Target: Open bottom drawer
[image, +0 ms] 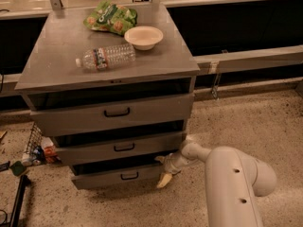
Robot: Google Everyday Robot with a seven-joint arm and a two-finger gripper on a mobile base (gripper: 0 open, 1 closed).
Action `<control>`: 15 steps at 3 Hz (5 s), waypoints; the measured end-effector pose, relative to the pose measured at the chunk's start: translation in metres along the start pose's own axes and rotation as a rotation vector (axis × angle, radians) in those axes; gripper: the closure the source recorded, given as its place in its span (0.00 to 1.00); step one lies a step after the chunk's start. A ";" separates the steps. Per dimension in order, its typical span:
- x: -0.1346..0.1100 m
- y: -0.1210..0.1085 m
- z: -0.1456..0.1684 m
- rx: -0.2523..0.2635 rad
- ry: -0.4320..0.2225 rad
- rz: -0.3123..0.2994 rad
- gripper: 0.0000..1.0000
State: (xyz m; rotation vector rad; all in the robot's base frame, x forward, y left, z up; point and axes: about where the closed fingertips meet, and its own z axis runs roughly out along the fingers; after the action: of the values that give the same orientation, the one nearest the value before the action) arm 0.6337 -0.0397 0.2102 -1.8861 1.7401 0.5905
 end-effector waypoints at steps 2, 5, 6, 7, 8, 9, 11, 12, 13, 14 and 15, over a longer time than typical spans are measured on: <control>0.003 0.019 0.019 -0.032 -0.028 0.036 0.72; -0.005 0.063 0.016 -0.136 -0.039 0.083 0.88; -0.005 0.063 0.016 -0.136 -0.039 0.083 0.65; -0.022 0.094 0.007 -0.213 -0.064 0.143 0.41; -0.047 0.098 -0.003 -0.234 -0.104 0.152 0.18; -0.063 0.072 -0.008 -0.194 -0.103 0.099 0.00; -0.054 0.038 -0.019 -0.072 -0.054 0.073 0.35; -0.039 0.028 -0.015 -0.010 -0.034 0.103 0.59; -0.029 0.011 -0.009 0.069 -0.041 0.136 0.81; -0.019 -0.001 0.003 0.110 -0.055 0.151 1.00; -0.004 0.003 0.035 0.080 -0.089 0.151 1.00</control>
Offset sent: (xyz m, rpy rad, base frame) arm -0.0343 0.0075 -0.0235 0.0390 0.0840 -0.0117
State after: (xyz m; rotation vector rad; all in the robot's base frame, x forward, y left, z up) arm 0.6312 -0.0146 0.1854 -1.6596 1.8310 0.6414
